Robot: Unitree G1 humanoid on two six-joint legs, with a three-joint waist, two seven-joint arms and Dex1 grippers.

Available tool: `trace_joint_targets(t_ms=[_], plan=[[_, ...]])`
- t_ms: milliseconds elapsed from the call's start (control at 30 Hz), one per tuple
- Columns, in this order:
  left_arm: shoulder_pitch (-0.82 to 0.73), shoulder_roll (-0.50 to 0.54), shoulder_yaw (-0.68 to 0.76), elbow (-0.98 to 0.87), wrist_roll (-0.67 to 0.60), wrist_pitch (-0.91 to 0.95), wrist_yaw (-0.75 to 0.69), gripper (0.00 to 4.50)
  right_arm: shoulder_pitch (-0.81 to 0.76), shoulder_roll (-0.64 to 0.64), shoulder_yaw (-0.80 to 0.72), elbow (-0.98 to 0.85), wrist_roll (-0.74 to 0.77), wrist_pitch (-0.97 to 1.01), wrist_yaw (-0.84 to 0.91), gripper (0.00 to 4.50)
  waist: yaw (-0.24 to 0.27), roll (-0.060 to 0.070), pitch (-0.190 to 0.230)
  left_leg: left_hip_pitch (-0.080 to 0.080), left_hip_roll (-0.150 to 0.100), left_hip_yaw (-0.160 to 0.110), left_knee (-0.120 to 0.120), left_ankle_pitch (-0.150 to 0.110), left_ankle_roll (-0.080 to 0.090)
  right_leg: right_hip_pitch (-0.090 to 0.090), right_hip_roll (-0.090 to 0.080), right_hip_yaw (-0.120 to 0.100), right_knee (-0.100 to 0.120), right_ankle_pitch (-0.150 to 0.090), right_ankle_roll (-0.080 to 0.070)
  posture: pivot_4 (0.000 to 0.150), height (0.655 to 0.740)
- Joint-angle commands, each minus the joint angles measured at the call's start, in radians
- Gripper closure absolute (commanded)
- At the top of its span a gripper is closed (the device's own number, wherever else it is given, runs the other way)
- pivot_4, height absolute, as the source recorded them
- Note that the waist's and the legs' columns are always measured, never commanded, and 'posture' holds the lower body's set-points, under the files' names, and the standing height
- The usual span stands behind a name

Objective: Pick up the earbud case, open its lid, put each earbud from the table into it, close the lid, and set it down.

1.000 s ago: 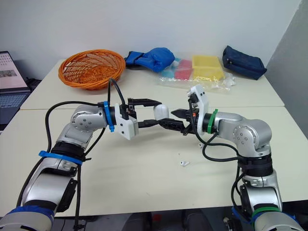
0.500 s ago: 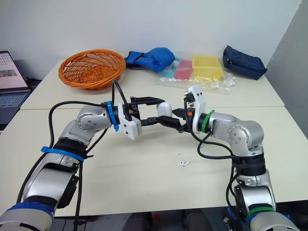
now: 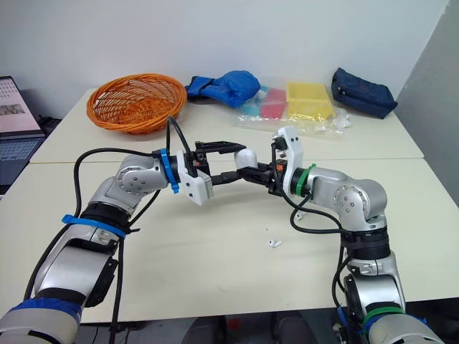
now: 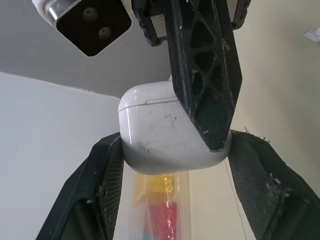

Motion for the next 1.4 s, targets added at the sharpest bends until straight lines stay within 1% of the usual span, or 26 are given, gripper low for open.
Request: trace_joint_targets(t_ms=[33, 133, 200, 233, 333, 367, 467, 533, 567, 633, 700, 733, 767, 833, 900, 1000, 1167, 1300, 1400], plan=[[-0.02, 0.009, -0.004, -0.025, -0.017, -0.024, 0.016, 1.76, -0.02, 0.005, -0.035, -0.006, 0.002, -0.028, -0.007, 3.66, 0.0, 0.0, 0.0, 0.0, 0.0, 0.0, 0.0, 0.0, 0.0, 0.0, 0.0, 0.0, 0.0, 0.0, 0.0, 0.15, 0.74], [-0.015, 0.01, -0.005, -0.031, -0.034, -0.023, 0.008, 1.76, -0.017, 0.007, -0.038, -0.007, 0.008, -0.03, -0.002, 3.66, 0.0, 0.0, 0.0, 0.0, 0.0, 0.0, 0.0, 0.0, 0.0, 0.0, 0.0, 0.0, 0.0, 0.0, 0.0, 0.15, 0.74], [-0.013, 0.014, -0.005, -0.036, -0.087, -0.005, -0.026, 1.76, -0.011, 0.011, -0.051, -0.001, 0.012, -0.032, -0.009, 3.66, 0.0, 0.0, 0.0, 0.0, 0.0, 0.0, 0.0, 0.0, 0.0, 0.0, 0.0, 0.0, 0.0, 0.0, 0.0, 0.15, 0.74], [-0.011, 0.019, -0.01, -0.042, -0.113, -0.003, -0.047, 1.03, -0.008, 0.014, -0.058, 0.001, 0.016, -0.033, -0.009, 3.66, 0.0, 0.0, 0.0, 0.0, 0.0, 0.0, 0.0, 0.0, 0.0, 0.0, 0.0, 0.0, 0.0, 0.0, 0.0, 0.15, 0.74], [-0.004, 0.03, -0.021, -0.058, -0.166, -0.005, -0.088, 0.17, -0.008, 0.022, -0.071, 0.005, 0.023, -0.035, -0.01, 3.66, 0.0, 0.0, 0.0, 0.0, 0.0, 0.0, 0.0, 0.0, 0.0, 0.0, 0.0, 0.0, 0.0, 0.0, 0.0, 0.15, 0.74], [0.0, 0.032, -0.021, -0.065, -0.186, -0.005, -0.1, 0.02, -0.01, 0.025, -0.075, 0.007, 0.024, -0.034, -0.011, 3.66, 0.0, 0.0, 0.0, 0.0, 0.0, 0.0, 0.0, 0.0, 0.0, 0.0, 0.0, 0.0, 0.0, 0.0, 0.0, 0.15, 0.74], [0.019, 0.061, -0.026, -0.099, -0.27, 0.02, -0.171, 0.0, -0.017, 0.037, -0.088, 0.022, 0.024, -0.038, -0.013, 3.66, -0.001, 0.0, 0.0, 0.0, 0.0, 0.0, 0.0, 0.0, 0.0, 0.0, 0.0, 0.0, 0.0, 0.0, 0.0, 0.15, 0.74], [0.029, 0.084, -0.02, -0.129, -0.361, 0.041, -0.232, 0.0, -0.02, 0.033, -0.089, 0.033, 0.015, -0.046, -0.006, 3.66, -0.002, 0.0, 0.0, 0.0, 0.0, 0.0, 0.0, 0.0, 0.0, 0.0, 0.001, 0.0, 0.0, 0.0, 0.0, 0.15, 0.74], [0.048, 0.094, -0.008, -0.169, -0.454, 0.122, -0.296, 0.0, -0.018, 0.021, -0.082, 0.037, -0.001, -0.064, 0.004, 3.66, -0.002, 0.0, 0.0, 0.0, 0.001, 0.0, 0.0, 0.0, 0.0, 0.0, 0.001, 0.0, 0.0, 0.0, 0.0, 0.15, 0.74], [0.083, 0.12, 0.002, -0.241, -0.59, 0.271, -0.408, 0.0, -0.009, -0.021, -0.044, 0.037, -0.053, -0.121, 0.036, 3.66, -0.002, 0.0, 0.0, 0.0, 0.001, 0.0, 0.0, 0.0, 0.0, 0.0, 0.001, 0.0, 0.0, 0.0, 0.0, 0.15, 0.74], [0.111, 0.166, 0.016, -0.338, -0.697, 0.569, -0.487, 0.0, 0.021, -0.121, 0.07, 0.023, -0.177, -0.248, 0.118, 3.66, -0.004, 0.0, 0.0, 0.0, 0.0, 0.0, 0.0, 0.0, 0.0, 0.0, 0.0, 0.0, 0.0, 0.0, 0.0, 0.15, 0.74], [0.103, 0.2, 0.016, -0.393, -0.743, 0.762, -0.521, 0.0, 0.036, -0.176, 0.137, 0.021, -0.253, -0.325, 0.154, 3.66, -0.003, 0.0, 0.0, 0.0, 0.0, 0.0, 0.0, 0.0, 0.0, 0.0, 0.0, 0.001, 0.0, 0.0, 0.0, 0.15, 0.74], [0.096, 0.22, 0.019, -0.434, -0.77, 0.896, -0.539, 0.0, 0.045, -0.209, 0.177, 0.026, -0.3, -0.378, 0.177, 3.66, -0.002, 0.0, 0.0, 0.0, 0.0, 0.0, 0.0, 0.0, 0.0, 0.0, 0.0, 0.0, -0.001, 0.0, 0.0, 0.15, 0.74], [0.034, 0.248, 0.005, -0.472, -0.762, 1.091, -0.572, 0.0, 0.05, -0.254, 0.245, 0.033, -0.369, -0.452, 0.222, 3.66, -0.002, 0.0, 0.0, 0.0, 0.0, 0.0, 0.0, 0.0, 0.0, -0.001, 0.0, 0.0, -0.001, 0.0, 0.0, 0.15, 0.74], [-0.034, 0.252, -0.013, -0.494, -0.735, 1.224, -0.608, 0.0, 0.043, -0.26, 0.281, 0.038, -0.407, -0.485, 0.247, 3.66, -0.002, 0.0, 0.001, -0.001, -0.001, -0.001, 0.001, 0.0, 0.0, -0.001, 0.002, -0.001, 0.0, -0.001, 0.0, 0.15, 0.74], [-0.082, 0.237, -0.026, -0.524, -0.684, 1.297, -0.647, 0.0, 0.029, -0.246, 0.307, 0.042, -0.44, -0.508, 0.267, 3.66, -0.003, 0.0, 0.0, -0.001, 0.0, -0.001, 0.001, 0.0, 0.0, -0.001, 0.003, 0.0, 0.0, 0.0, 0.0, 0.15, 0.74], [-0.092, 0.22, -0.074, -0.574, -0.59, 1.292, -0.741, 0.0, -0.014, -0.214, 0.339, 0.027, -0.486, -0.508, 0.285, 3.66, -0.006, 0.0, 0.001, -0.001, 0.001, 0.0, 0.0, 0.0, 0.0, -0.004, 0.003, 0.001, 0.001, -0.001, -0.001, 0.15, 0.74], [-0.094, 0.186, -0.094, -0.527, -0.504, 1.224, -0.754, 0.0, -0.035, -0.192, 0.352, -0.002, -0.507, -0.496, 0.288, 3.66, -0.001, 0.0, 0.001, -0.003, 0.001, -0.001, 0.0, 0.0, 0.0, -0.006, 0.005, 0.001, 0.002, -0.001, -0.002, 0.15, 0.74], [-0.097, 0.159, -0.087, -0.492, -0.473, 1.201, -0.758, 0.0, -0.035, -0.186, 0.357, -0.022, -0.523, -0.489, 0.296, 3.66, 0.0, 0.0, 0.001, -0.005, 0.001, -0.001, 0.001, 0.0, 0.0, -0.007, 0.004, 0.001, 0.002, -0.001, -0.002, 0.15, 0.74]])
